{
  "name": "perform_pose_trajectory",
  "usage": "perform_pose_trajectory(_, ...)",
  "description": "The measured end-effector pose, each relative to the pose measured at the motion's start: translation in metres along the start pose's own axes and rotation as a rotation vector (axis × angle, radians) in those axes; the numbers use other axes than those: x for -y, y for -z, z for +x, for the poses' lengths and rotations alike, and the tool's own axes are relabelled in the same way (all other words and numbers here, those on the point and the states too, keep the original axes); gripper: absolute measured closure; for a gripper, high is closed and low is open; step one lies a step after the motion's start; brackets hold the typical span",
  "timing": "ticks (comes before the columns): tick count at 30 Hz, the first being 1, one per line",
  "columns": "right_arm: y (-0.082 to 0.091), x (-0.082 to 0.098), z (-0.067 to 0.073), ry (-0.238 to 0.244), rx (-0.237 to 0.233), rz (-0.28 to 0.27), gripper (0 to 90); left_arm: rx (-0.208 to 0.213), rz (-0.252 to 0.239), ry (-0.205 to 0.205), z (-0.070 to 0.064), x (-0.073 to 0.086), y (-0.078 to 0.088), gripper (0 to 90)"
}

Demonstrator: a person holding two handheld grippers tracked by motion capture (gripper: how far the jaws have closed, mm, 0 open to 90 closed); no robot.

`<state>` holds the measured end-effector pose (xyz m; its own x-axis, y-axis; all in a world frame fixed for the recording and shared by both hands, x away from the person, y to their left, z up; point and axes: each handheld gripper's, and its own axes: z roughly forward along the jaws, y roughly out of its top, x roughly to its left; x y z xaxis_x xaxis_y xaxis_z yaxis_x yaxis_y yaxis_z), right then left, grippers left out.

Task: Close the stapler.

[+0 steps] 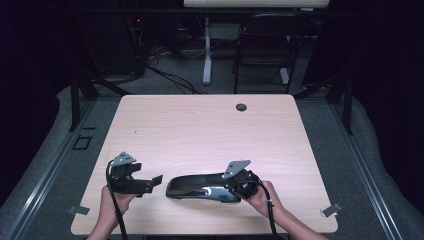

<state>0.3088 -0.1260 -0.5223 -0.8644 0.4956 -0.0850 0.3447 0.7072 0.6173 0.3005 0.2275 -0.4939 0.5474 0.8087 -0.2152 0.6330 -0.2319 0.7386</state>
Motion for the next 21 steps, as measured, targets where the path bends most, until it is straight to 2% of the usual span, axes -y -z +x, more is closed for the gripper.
perform_pose_trajectory(7,-0.002,0.006,-0.003,0.002,-0.004,0.03,90.0,-0.007,0.008,-0.006,-0.001,0.0,-0.001,3.9)
perform_pose_trajectory(15,-0.006,0.012,-0.006,-0.016,-0.016,0.061,89.1,-0.008,0.01,-0.009,0.0,0.001,-0.001,3.9)
perform_pose_trajectory(16,-0.005,0.016,-0.008,-0.011,-0.013,0.084,89.5,-0.008,0.01,-0.008,0.0,0.001,-0.001,3.9)
perform_pose_trajectory(18,-0.001,0.019,-0.011,-0.022,-0.005,0.086,89.9,-0.008,0.012,-0.008,0.0,0.001,-0.002,3.9)
perform_pose_trajectory(21,0.007,0.023,-0.016,-0.045,0.012,0.068,90.0,-0.005,0.018,-0.016,0.0,0.0,-0.001,3.9)
